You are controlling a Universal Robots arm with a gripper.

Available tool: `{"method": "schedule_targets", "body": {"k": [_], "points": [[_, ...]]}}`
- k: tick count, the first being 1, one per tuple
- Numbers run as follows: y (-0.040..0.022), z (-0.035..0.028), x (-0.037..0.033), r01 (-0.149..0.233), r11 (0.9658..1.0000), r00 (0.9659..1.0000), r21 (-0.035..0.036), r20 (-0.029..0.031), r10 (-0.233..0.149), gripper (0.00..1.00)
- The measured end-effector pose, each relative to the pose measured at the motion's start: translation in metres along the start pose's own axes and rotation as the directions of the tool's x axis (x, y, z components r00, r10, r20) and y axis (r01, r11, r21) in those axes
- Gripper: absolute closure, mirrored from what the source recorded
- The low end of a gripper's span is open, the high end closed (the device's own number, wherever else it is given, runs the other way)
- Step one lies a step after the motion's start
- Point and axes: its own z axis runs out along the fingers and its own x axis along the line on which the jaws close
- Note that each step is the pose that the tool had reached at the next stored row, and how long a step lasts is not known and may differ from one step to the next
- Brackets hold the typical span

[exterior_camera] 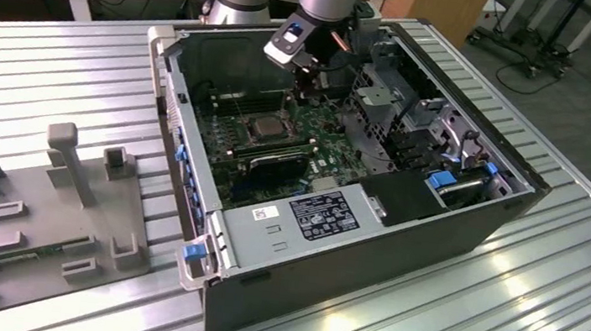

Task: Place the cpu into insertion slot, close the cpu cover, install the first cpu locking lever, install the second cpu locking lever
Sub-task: 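Place the cpu into insertion slot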

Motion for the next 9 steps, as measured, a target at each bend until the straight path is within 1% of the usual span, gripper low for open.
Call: {"method": "schedule_targets", "body": {"k": [9], "points": [[-0.0003,0.0,0.0,0.0,1.0,1.0,-0.0001,0.0001,0.0,0.89]]}}
